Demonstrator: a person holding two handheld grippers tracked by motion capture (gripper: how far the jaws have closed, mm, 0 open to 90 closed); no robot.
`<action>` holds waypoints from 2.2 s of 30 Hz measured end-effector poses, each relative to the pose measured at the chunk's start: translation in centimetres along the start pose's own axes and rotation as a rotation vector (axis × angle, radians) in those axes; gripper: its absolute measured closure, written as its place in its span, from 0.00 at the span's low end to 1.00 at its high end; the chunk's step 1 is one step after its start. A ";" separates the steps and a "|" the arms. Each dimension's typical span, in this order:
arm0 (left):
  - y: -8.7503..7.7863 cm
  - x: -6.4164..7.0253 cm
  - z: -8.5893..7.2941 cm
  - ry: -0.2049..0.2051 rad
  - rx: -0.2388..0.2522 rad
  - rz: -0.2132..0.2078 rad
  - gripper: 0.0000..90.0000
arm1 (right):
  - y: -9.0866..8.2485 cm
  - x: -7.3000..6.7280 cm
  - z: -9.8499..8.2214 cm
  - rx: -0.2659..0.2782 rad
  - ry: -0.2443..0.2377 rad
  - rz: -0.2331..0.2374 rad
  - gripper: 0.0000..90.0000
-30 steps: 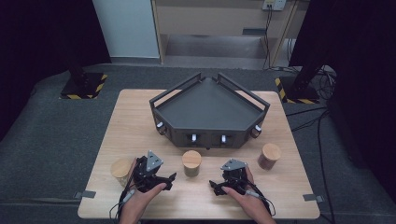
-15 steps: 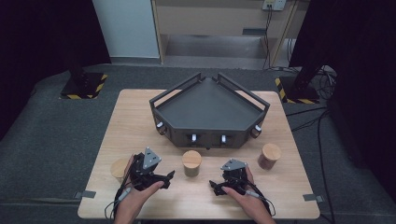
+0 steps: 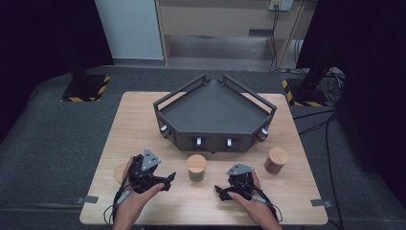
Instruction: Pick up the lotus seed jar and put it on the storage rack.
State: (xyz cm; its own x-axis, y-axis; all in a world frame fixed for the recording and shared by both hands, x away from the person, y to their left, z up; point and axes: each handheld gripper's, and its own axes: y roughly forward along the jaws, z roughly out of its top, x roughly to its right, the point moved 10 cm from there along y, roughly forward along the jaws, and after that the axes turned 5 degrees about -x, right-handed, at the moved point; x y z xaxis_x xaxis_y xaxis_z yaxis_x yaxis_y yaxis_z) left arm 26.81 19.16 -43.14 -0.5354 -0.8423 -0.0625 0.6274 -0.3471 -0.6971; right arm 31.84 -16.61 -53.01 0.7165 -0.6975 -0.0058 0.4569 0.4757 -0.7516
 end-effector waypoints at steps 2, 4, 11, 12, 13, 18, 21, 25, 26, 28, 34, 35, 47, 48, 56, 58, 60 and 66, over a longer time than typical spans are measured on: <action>-0.1 -0.2 0.0 -0.001 0.001 0.001 0.04 | 0.0 0.0 0.0 0.000 0.000 0.000 0.01; -0.3 -0.3 -0.1 -0.005 0.004 0.004 0.04 | 0.0 0.0 0.0 0.000 0.000 0.000 0.01; -0.8 -0.8 -0.2 -0.010 0.009 0.014 0.04 | 0.0 0.0 0.0 0.000 0.000 -0.001 0.01; -0.8 -0.9 -0.2 -0.012 0.009 0.016 0.04 | 0.0 0.0 0.0 0.000 0.001 -0.001 0.01; -0.9 -1.0 -0.3 -0.017 0.012 0.016 0.04 | 0.0 0.0 0.0 0.000 0.001 -0.001 0.01; -1.0 -1.2 -0.5 -0.023 0.019 0.022 0.03 | 0.0 0.0 0.0 0.000 0.001 -0.002 0.01; -1.2 -1.4 -0.6 -0.023 0.021 0.025 0.03 | 0.0 0.0 0.0 0.000 0.002 -0.002 0.01; -1.4 -1.9 -0.9 -0.033 0.024 0.031 0.03 | 0.0 0.0 0.0 0.000 0.002 -0.002 0.01; -1.4 -2.0 -0.9 -0.037 0.026 0.033 0.03 | 0.0 0.0 0.0 0.000 0.002 -0.002 0.01; -1.6 -2.2 -1.1 -0.043 0.030 0.036 0.03 | 0.0 0.0 0.0 0.000 0.003 -0.002 0.01; -2.1 -2.7 -1.6 -0.054 0.037 0.044 0.03 | 0.0 0.0 0.0 0.000 0.003 -0.002 0.01; -2.1 -2.8 -1.6 -0.055 0.038 0.046 0.03 | 0.0 0.0 0.0 0.000 0.003 -0.003 0.01; -2.9 -3.9 -2.4 -0.072 0.041 0.063 0.03 | 0.0 0.0 0.0 0.000 0.003 -0.002 0.01; -2.9 -4.0 -2.5 -0.075 0.042 0.064 0.03 | 0.0 0.0 0.0 0.000 0.003 -0.002 0.01; -3.2 -4.6 -2.9 -0.074 0.043 0.074 0.02 | 0.0 0.0 0.0 0.000 0.003 -0.002 0.01; -3.3 -4.8 -3.0 -0.080 0.049 0.076 0.02 | 0.0 0.0 0.0 0.000 0.003 -0.002 0.01; -3.4 -4.9 -3.2 -0.081 0.054 0.080 0.02 | 0.0 0.0 0.0 0.000 0.003 -0.002 0.01; -3.6 -5.4 -3.7 -0.090 0.062 0.087 0.02 | 0.0 0.0 0.0 0.000 0.003 -0.002 0.01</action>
State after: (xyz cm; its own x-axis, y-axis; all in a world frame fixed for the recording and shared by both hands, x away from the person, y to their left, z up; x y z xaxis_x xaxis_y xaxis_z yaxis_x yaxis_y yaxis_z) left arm 25.36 26.52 -42.95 -0.4266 -0.9028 -0.0542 0.7040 -0.2939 -0.6465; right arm 31.78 -16.63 -53.02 0.7140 -0.7001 -0.0058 0.4588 0.4741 -0.7515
